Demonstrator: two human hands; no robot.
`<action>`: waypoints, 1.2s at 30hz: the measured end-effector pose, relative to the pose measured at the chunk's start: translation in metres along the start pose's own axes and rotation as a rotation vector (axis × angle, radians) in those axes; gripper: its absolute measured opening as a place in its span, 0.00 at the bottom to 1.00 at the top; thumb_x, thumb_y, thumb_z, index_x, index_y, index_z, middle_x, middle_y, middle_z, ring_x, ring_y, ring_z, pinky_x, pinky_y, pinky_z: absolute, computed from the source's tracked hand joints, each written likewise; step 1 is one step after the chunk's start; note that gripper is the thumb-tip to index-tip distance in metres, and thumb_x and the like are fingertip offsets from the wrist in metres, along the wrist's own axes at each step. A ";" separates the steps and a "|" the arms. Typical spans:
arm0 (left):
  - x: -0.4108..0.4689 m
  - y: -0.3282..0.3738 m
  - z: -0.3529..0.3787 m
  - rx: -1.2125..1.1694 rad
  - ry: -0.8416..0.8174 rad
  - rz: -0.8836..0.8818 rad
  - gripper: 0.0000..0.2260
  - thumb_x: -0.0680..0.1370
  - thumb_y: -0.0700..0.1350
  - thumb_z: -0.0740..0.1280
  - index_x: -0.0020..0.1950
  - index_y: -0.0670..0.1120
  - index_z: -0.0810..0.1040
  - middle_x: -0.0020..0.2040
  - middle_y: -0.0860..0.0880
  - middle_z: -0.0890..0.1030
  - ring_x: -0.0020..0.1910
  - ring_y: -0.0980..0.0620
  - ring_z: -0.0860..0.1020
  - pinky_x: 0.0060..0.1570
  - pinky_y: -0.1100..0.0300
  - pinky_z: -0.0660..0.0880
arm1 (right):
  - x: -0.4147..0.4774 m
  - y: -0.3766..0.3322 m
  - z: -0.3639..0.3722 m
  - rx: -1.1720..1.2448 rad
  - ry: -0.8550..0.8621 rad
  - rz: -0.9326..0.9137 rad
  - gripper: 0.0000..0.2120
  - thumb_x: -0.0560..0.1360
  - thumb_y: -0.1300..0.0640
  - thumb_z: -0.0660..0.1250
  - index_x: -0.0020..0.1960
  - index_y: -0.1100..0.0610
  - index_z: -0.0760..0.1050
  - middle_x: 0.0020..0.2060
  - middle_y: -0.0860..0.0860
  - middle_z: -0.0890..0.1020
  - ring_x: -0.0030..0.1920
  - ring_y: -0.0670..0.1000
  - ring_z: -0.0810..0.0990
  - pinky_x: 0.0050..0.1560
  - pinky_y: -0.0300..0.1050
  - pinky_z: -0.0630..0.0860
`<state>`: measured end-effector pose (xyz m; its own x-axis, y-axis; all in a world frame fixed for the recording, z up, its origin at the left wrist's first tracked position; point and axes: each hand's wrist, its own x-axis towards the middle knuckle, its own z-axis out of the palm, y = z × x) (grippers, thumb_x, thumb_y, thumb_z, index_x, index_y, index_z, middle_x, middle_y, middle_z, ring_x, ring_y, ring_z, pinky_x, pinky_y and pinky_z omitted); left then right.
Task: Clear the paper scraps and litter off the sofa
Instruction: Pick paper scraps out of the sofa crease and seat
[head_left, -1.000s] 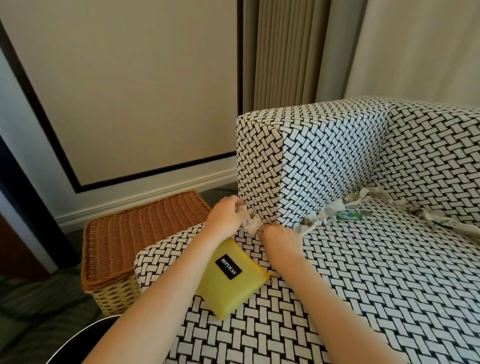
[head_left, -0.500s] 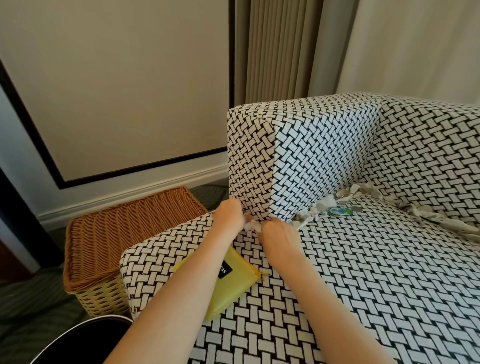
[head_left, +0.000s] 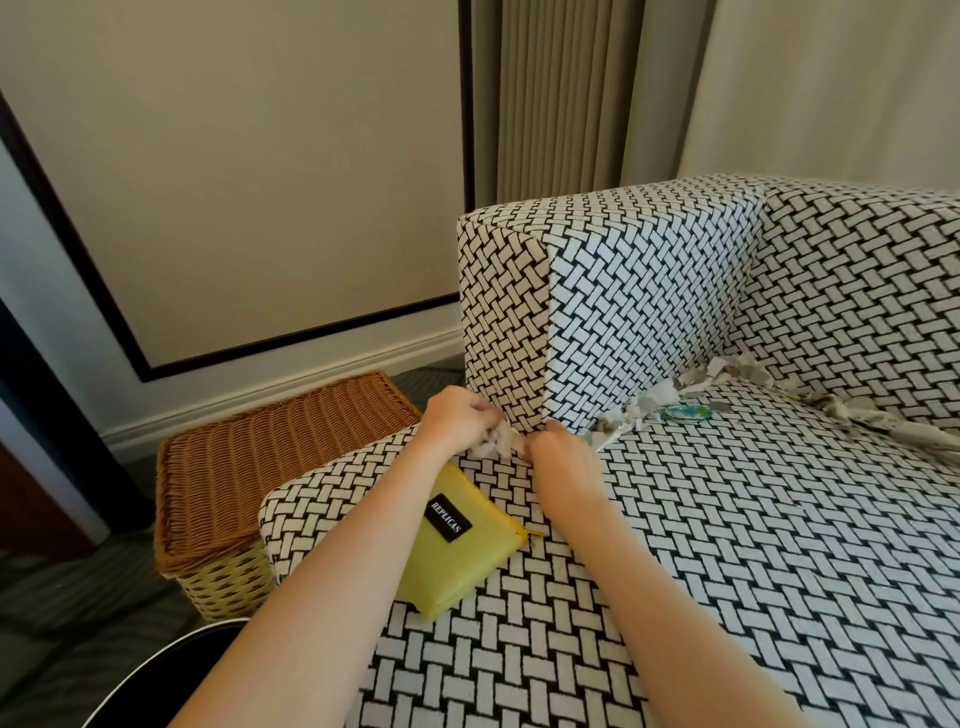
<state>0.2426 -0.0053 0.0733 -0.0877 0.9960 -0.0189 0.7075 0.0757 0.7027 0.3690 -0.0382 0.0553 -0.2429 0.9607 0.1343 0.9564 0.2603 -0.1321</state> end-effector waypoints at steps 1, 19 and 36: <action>-0.002 0.000 0.000 -0.001 -0.011 0.010 0.11 0.77 0.47 0.65 0.53 0.44 0.83 0.53 0.47 0.82 0.48 0.54 0.76 0.48 0.63 0.68 | 0.000 -0.001 0.000 0.001 -0.002 0.002 0.13 0.76 0.68 0.60 0.58 0.60 0.75 0.57 0.56 0.73 0.54 0.54 0.77 0.52 0.43 0.74; -0.015 0.008 -0.007 0.051 -0.084 0.081 0.11 0.81 0.45 0.52 0.53 0.43 0.72 0.42 0.49 0.72 0.36 0.55 0.68 0.32 0.63 0.64 | 0.000 0.021 0.010 0.300 0.145 0.003 0.10 0.77 0.61 0.61 0.49 0.61 0.80 0.43 0.52 0.80 0.40 0.50 0.75 0.43 0.37 0.71; -0.043 0.005 0.011 0.536 -0.267 0.494 0.09 0.80 0.44 0.54 0.42 0.47 0.69 0.41 0.53 0.70 0.41 0.53 0.71 0.39 0.61 0.65 | 0.008 0.040 0.000 0.275 0.063 0.403 0.12 0.78 0.56 0.57 0.55 0.62 0.73 0.49 0.56 0.80 0.46 0.55 0.77 0.41 0.44 0.71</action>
<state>0.2574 -0.0470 0.0702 0.4503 0.8928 -0.0119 0.8691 -0.4352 0.2351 0.4050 -0.0207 0.0510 0.1562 0.9847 0.0767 0.8920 -0.1073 -0.4390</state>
